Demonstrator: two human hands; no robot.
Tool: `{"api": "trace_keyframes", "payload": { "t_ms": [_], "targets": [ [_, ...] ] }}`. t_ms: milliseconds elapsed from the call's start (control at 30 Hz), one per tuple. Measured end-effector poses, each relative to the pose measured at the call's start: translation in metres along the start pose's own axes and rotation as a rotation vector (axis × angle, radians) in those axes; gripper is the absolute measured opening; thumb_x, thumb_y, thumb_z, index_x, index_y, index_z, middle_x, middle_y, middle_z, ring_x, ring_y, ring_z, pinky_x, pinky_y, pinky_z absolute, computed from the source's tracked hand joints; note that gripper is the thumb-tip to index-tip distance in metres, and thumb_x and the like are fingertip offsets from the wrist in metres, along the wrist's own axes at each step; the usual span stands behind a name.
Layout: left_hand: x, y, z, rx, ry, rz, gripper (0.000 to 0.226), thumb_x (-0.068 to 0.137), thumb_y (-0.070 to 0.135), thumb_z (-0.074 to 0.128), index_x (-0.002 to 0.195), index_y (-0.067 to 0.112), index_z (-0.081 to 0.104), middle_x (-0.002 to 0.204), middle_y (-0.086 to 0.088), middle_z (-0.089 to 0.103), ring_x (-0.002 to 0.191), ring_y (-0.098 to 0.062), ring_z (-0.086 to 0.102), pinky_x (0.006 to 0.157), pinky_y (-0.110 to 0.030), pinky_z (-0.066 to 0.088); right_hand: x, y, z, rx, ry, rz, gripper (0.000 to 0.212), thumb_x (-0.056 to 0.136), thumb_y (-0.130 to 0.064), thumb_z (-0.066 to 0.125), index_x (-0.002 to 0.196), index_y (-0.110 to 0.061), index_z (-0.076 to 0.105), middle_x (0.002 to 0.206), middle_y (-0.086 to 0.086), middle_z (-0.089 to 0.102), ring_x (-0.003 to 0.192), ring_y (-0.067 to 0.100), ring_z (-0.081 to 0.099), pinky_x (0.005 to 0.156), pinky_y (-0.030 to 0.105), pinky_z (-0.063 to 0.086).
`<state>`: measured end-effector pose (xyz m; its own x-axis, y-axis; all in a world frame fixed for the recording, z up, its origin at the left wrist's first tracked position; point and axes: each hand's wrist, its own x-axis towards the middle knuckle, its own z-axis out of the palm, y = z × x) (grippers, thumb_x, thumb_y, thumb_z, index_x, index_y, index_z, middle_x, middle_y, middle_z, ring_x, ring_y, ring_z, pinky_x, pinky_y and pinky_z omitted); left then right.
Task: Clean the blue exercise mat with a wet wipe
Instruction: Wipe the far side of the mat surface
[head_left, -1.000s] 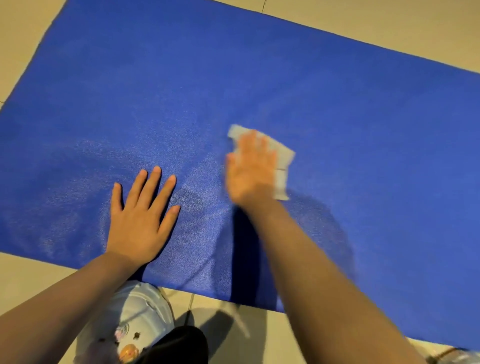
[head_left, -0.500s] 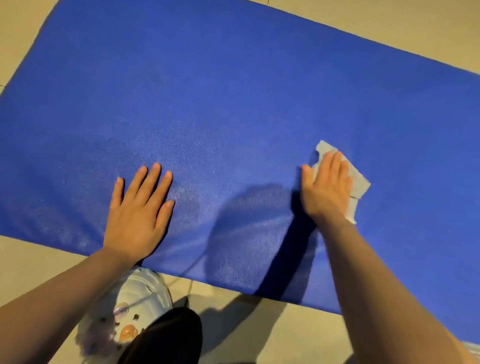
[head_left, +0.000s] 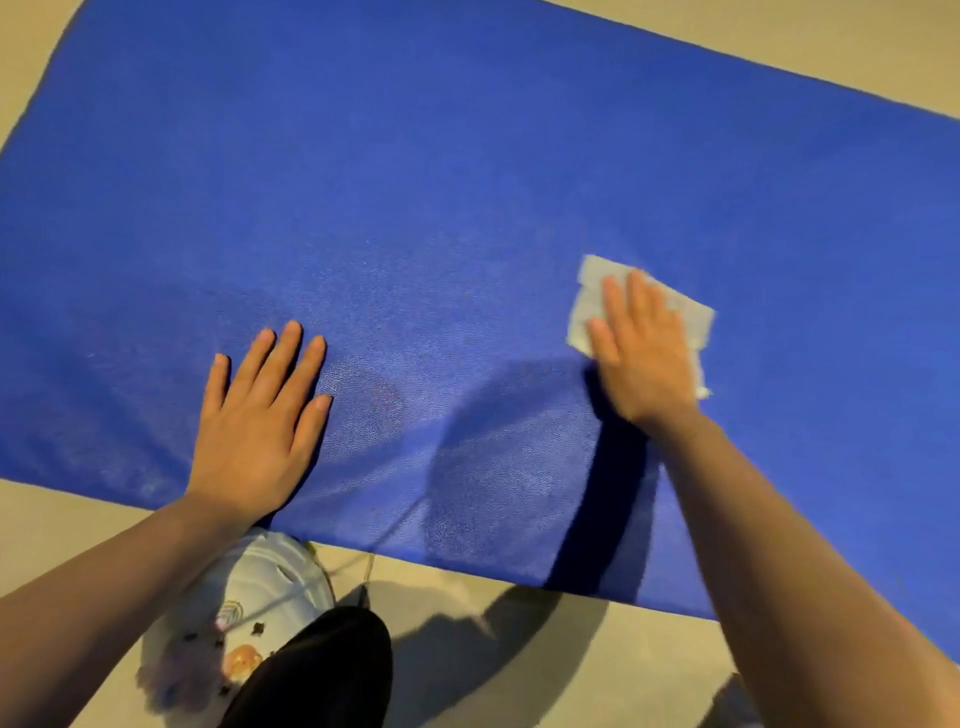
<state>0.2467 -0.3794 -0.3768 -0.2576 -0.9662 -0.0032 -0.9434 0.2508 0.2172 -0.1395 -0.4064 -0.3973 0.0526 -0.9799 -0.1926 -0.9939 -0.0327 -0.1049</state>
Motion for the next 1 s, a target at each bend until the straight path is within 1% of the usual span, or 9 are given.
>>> {"api": "trace_keyframes", "payload": {
  "t_ms": [100,200,300,467,533,633,733,867,1000],
  "targets": [
    [0.001,0.002,0.0,-0.01,0.006,-0.016,0.058,0.1,0.041,0.027,0.149,0.013,0.042,0.157,-0.012,0.036,0.145,-0.032,0.028,0.114,-0.057,0.017,-0.056,0.067,-0.015,0.114,0.08,0.465,0.077,0.097,-0.054,0.007,0.153,-0.002,0.023,0.159,0.023,0.02,0.147,0.039,0.016,0.119,0.055,0.014],
    [0.0,0.006,-0.001,-0.005,0.005,-0.026,0.059,0.1,0.041,0.027,0.149,0.012,0.043,0.156,-0.013,0.036,0.145,-0.034,0.029,0.114,-0.058,0.016,-0.081,0.065,-0.011,0.112,0.115,0.65,0.085,0.093,-0.054,0.004,0.151,0.007,0.02,0.155,0.033,0.019,0.144,0.047,0.017,0.118,0.055,0.01],
    [0.0,0.008,-0.001,0.015,0.001,-0.022,0.059,0.1,0.04,0.026,0.149,0.01,0.042,0.156,-0.015,0.037,0.144,-0.036,0.03,0.113,-0.06,0.017,-0.066,0.013,0.006,0.098,0.098,0.472,0.09,0.097,-0.055,-0.01,0.149,0.013,0.018,0.155,0.035,0.018,0.144,0.05,0.015,0.118,0.056,0.009],
    [0.0,0.007,-0.002,0.019,0.002,-0.019,0.06,0.1,0.041,0.025,0.15,0.011,0.042,0.156,-0.015,0.036,0.144,-0.036,0.029,0.113,-0.059,0.018,-0.046,-0.14,0.009,0.194,0.185,-0.084,0.063,0.103,-0.036,0.012,0.144,-0.001,0.044,0.153,0.023,0.034,0.142,0.043,0.028,0.115,0.054,0.018],
    [0.0,0.005,-0.001,0.022,0.009,-0.013,0.06,0.101,0.041,0.025,0.15,0.012,0.041,0.157,-0.014,0.035,0.144,-0.035,0.029,0.113,-0.058,0.018,-0.047,-0.192,0.009,0.27,0.146,-0.153,0.066,0.103,-0.042,0.011,0.146,-0.004,0.043,0.156,0.017,0.033,0.146,0.036,0.024,0.118,0.051,0.016],
    [0.001,0.004,0.001,0.022,0.026,-0.014,0.06,0.1,0.042,0.025,0.15,0.012,0.042,0.157,-0.014,0.035,0.144,-0.036,0.03,0.114,-0.057,0.018,-0.058,-0.205,0.01,0.369,0.16,-0.103,0.067,0.097,-0.051,0.029,0.145,-0.006,0.044,0.156,0.01,0.035,0.147,0.027,0.027,0.12,0.047,0.02],
    [0.001,0.004,0.001,0.017,0.019,-0.02,0.061,0.099,0.042,0.025,0.149,0.011,0.043,0.156,-0.015,0.036,0.144,-0.036,0.03,0.115,-0.057,0.017,-0.077,-0.141,0.011,0.329,0.222,0.135,0.074,0.093,-0.056,0.039,0.144,-0.002,0.044,0.152,0.017,0.04,0.142,0.032,0.035,0.117,0.045,0.018],
    [0.0,0.005,0.001,0.003,0.024,-0.025,0.061,0.099,0.042,0.026,0.149,0.012,0.042,0.157,-0.015,0.035,0.144,-0.036,0.029,0.115,-0.056,0.015,-0.134,-0.026,0.006,0.251,0.195,0.648,0.09,0.09,-0.065,0.024,0.15,0.003,0.029,0.156,0.025,0.026,0.145,0.039,0.024,0.119,0.049,0.013],
    [0.001,0.005,0.0,-0.001,0.035,-0.024,0.06,0.099,0.041,0.027,0.149,0.012,0.043,0.156,-0.016,0.037,0.144,-0.037,0.029,0.115,-0.057,0.015,-0.165,-0.025,0.011,0.26,0.218,0.789,0.078,0.096,-0.05,0.021,0.149,0.007,0.028,0.155,0.029,0.026,0.144,0.044,0.024,0.118,0.048,0.011]
  ]
}}
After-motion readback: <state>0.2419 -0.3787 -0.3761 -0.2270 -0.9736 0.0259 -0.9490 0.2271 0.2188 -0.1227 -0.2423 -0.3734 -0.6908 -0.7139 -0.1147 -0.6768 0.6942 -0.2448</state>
